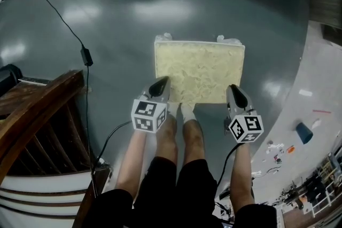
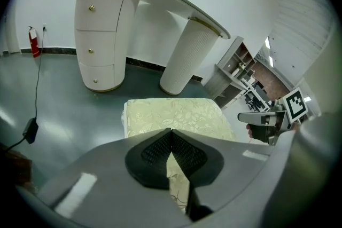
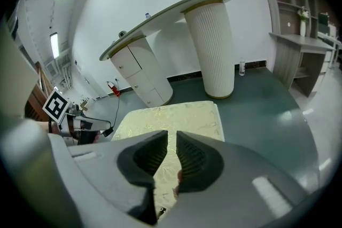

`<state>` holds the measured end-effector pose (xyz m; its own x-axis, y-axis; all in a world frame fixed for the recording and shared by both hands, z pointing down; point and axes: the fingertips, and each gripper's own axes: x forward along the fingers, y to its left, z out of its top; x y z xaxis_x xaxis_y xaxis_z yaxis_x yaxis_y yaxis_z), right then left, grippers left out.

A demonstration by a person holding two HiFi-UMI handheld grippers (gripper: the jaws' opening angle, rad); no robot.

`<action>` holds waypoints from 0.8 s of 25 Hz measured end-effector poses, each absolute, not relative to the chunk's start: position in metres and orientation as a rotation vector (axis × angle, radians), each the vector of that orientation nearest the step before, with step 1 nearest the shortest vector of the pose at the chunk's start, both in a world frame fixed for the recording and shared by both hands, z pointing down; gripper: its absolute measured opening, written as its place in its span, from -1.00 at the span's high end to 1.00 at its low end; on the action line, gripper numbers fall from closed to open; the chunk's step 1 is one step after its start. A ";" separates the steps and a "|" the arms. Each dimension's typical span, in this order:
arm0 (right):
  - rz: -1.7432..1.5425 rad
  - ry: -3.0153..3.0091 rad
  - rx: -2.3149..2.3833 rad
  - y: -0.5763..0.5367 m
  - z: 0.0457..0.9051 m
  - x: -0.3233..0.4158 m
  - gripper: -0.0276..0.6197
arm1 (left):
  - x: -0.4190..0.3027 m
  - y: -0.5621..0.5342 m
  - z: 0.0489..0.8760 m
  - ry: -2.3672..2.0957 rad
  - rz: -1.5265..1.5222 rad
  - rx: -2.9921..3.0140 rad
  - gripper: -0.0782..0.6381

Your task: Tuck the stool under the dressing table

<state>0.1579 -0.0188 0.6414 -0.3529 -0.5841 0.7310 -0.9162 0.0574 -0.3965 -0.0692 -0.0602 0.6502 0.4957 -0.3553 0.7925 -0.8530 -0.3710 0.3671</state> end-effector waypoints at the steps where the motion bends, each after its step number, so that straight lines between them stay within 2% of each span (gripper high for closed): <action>1: 1.208 -1.964 1.502 -0.018 0.643 0.158 0.78 | -0.071 -0.060 0.653 -0.997 0.790 1.936 0.78; 4: 1.219 -1.947 1.509 -0.016 0.650 0.161 0.73 | -0.073 -0.057 0.660 -0.981 0.783 1.918 0.61; 7: 1.245 -1.924 1.501 -0.013 0.657 0.165 0.61 | -0.075 -0.051 0.670 -0.948 0.781 1.881 0.28; 9: 1.266 -1.908 1.496 -0.011 0.663 0.169 0.48 | -0.078 -0.046 0.677 -0.934 0.785 1.850 0.20; 12: 1.308 -1.898 1.479 -0.007 0.674 0.173 0.25 | -0.080 -0.040 0.687 -0.903 0.771 1.821 -0.14; 15: 1.335 -1.891 1.440 -0.001 0.686 0.176 0.04 | -0.077 -0.037 0.688 -0.884 0.755 1.825 -0.25; 20: 1.341 -1.868 1.388 0.005 0.700 0.183 -0.17 | -0.079 -0.036 0.689 -0.906 0.745 1.804 -0.44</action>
<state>0.1828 0.0052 0.7005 -0.3910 -0.4620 0.7961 -0.9020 0.0202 -0.4313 -0.0788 -0.0364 0.6886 0.5398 -0.2573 0.8015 -0.8361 -0.2744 0.4750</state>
